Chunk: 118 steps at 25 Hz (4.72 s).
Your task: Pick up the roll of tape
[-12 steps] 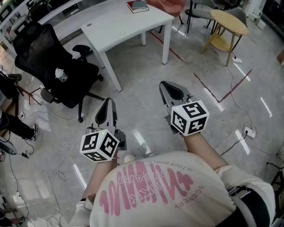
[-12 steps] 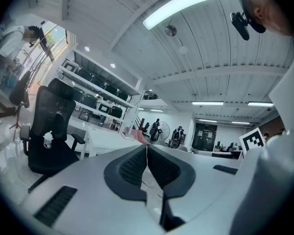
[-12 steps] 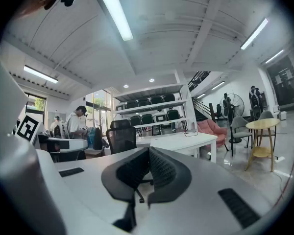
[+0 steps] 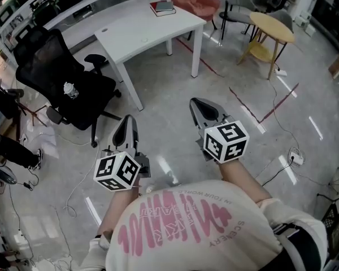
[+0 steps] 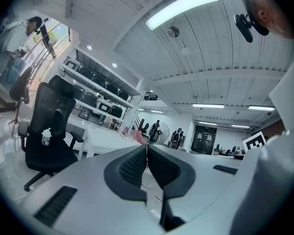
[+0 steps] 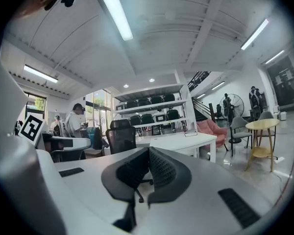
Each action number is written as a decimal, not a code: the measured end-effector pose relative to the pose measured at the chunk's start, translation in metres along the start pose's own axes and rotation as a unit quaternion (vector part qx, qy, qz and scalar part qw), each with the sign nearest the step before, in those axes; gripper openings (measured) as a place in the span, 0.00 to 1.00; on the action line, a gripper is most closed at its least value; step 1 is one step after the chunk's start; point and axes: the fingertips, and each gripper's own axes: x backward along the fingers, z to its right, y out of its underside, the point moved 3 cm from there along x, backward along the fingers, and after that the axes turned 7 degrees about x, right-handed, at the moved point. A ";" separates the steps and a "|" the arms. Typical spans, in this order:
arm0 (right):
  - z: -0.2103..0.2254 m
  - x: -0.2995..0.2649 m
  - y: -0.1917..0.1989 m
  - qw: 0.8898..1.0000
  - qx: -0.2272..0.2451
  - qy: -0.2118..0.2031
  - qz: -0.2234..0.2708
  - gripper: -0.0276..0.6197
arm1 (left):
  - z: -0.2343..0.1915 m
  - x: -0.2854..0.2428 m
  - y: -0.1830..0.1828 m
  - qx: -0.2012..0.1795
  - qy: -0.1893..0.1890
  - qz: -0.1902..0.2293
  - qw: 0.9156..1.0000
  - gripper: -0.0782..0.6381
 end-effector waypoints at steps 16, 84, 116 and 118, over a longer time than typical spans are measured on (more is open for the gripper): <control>0.058 -0.054 0.025 0.998 -0.054 0.034 -0.023 0.06 | -0.046 -0.078 0.021 0.032 0.009 -0.031 0.999 0.14; 0.209 -0.549 -0.009 0.985 -0.162 0.047 -0.031 0.06 | -0.309 -0.503 -0.124 0.084 0.029 -0.040 0.995 0.14; 0.363 -0.803 -0.022 0.986 -0.134 -0.056 -0.087 0.06 | -0.392 -0.736 -0.139 0.099 -0.069 -0.019 0.993 0.14; 0.364 -0.814 -0.010 0.983 -0.139 -0.060 -0.104 0.07 | -0.402 -0.740 -0.130 0.103 -0.080 -0.027 0.991 0.14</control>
